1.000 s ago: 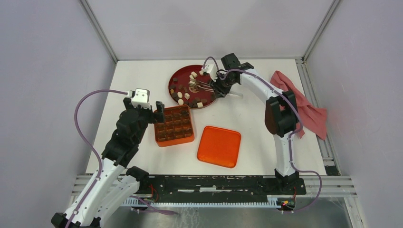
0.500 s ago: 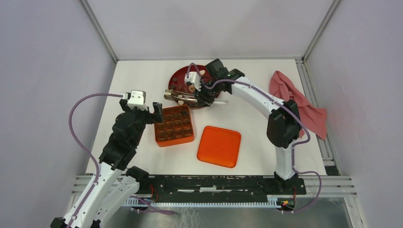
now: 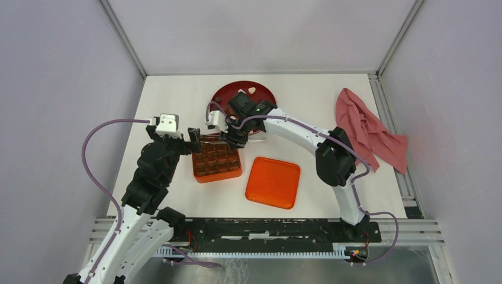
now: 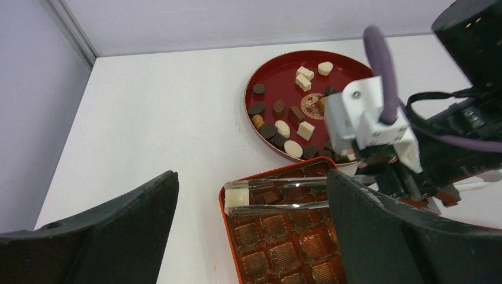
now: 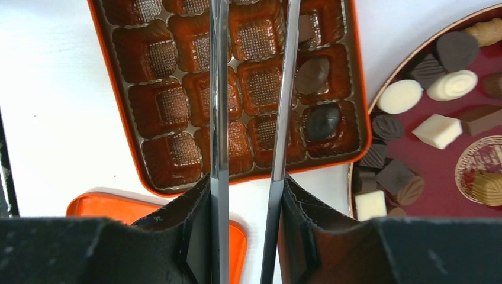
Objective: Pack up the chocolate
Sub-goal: Place the fake chocolate in the packing box.
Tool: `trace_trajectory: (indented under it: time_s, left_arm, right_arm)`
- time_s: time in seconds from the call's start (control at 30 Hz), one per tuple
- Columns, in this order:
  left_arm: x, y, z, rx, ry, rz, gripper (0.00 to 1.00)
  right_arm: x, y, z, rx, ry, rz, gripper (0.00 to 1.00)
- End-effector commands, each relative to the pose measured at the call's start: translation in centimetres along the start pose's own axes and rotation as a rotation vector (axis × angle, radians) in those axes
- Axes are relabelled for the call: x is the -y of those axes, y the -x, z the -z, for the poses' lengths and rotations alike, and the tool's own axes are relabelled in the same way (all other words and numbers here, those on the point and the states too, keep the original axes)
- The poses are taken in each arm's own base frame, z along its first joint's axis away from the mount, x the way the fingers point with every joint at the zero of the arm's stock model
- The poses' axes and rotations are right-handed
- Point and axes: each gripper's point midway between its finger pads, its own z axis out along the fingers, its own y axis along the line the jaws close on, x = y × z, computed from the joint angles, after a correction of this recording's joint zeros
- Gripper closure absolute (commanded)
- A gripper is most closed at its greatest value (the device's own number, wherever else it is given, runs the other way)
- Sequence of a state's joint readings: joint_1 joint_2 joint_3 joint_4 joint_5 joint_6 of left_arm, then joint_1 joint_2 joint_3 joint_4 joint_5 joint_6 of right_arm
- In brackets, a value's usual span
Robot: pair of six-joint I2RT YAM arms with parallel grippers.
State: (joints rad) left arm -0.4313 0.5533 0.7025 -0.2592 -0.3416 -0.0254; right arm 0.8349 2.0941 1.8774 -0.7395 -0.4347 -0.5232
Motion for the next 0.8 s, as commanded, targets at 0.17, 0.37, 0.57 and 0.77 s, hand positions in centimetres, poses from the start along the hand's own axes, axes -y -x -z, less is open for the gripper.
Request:
trace_trajectory:
  time_s: [0.17,0.37,0.57,0.77]
  left_arm:
    - [-0.2,1.4,0.0,0.045,0.017,0.044,0.00]
    - [-0.2,1.5,0.0,0.043,0.015,0.044,0.00]
    - [-0.1,1.3,-0.1,0.037,0.011,0.041,0.00]
    - [-0.2,1.3,-0.1,0.037,0.013,0.040,0.00]
  right_arm:
    - [1.3,1.0,-1.6,-0.023,-0.090,0.024,0.94]
    - [1.8,0.4,-2.3,-0.051,-0.121,0.012,0.87]
    - [2.0,-0.1,-2.7,-0.063,-0.127,0.002,0.78]
    - [2.0,-0.3,-2.9,-0.070,-0.128,0.001,0.71]
